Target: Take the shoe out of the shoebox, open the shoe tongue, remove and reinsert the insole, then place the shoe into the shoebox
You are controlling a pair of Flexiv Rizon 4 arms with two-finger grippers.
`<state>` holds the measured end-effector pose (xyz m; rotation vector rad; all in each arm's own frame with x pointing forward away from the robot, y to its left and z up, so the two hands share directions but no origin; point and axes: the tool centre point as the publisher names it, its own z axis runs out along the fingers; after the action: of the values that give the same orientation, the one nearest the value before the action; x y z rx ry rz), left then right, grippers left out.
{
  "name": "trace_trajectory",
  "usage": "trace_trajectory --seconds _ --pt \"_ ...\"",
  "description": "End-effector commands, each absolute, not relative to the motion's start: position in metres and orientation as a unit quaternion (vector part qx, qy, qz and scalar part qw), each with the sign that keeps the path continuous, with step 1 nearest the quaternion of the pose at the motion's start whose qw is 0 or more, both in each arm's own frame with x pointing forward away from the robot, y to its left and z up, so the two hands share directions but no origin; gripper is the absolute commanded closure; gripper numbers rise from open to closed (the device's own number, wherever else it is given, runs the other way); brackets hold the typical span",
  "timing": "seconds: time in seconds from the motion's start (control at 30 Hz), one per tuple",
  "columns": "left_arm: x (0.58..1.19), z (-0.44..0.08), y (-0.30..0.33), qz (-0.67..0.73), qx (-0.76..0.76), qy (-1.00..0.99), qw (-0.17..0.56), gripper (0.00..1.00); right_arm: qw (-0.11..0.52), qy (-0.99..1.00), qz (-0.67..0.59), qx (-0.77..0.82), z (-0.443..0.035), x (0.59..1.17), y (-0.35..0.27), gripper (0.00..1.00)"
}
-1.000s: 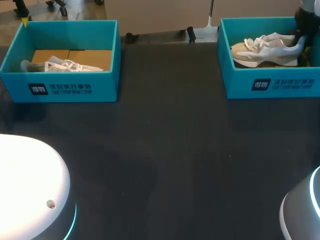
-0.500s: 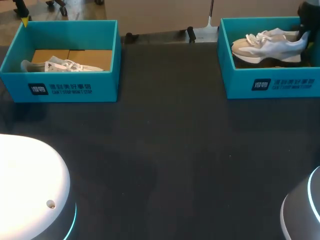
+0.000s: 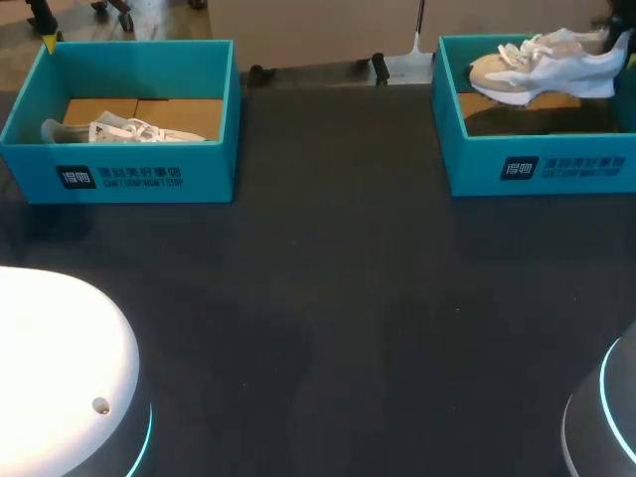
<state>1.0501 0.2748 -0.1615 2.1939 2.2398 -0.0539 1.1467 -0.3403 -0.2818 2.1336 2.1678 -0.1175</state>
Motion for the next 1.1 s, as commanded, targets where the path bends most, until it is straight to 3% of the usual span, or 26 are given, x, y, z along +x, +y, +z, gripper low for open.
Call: trace_trajectory --seconds 0.03,0.5,0.8,1.1 --pt "1.051 -0.161 0.275 -0.017 0.7 0.714 0.001 0.0 0.076 0.714 -0.023 0.696 -0.233 1.123 -0.332 1.0" --pt "1.051 -0.161 0.275 -0.017 0.7 0.714 0.001 0.0 0.099 0.715 -0.005 0.692 -0.154 1.103 -0.308 1.0" --pt "1.051 -0.161 0.275 -0.017 0.7 0.714 0.001 0.0 0.1 0.713 -0.002 0.694 -0.141 1.088 -0.294 1.0" --pt "1.051 -0.161 0.275 -0.017 0.7 0.714 0.001 0.0 0.117 0.704 0.003 0.701 -0.132 1.037 -0.264 1.0"
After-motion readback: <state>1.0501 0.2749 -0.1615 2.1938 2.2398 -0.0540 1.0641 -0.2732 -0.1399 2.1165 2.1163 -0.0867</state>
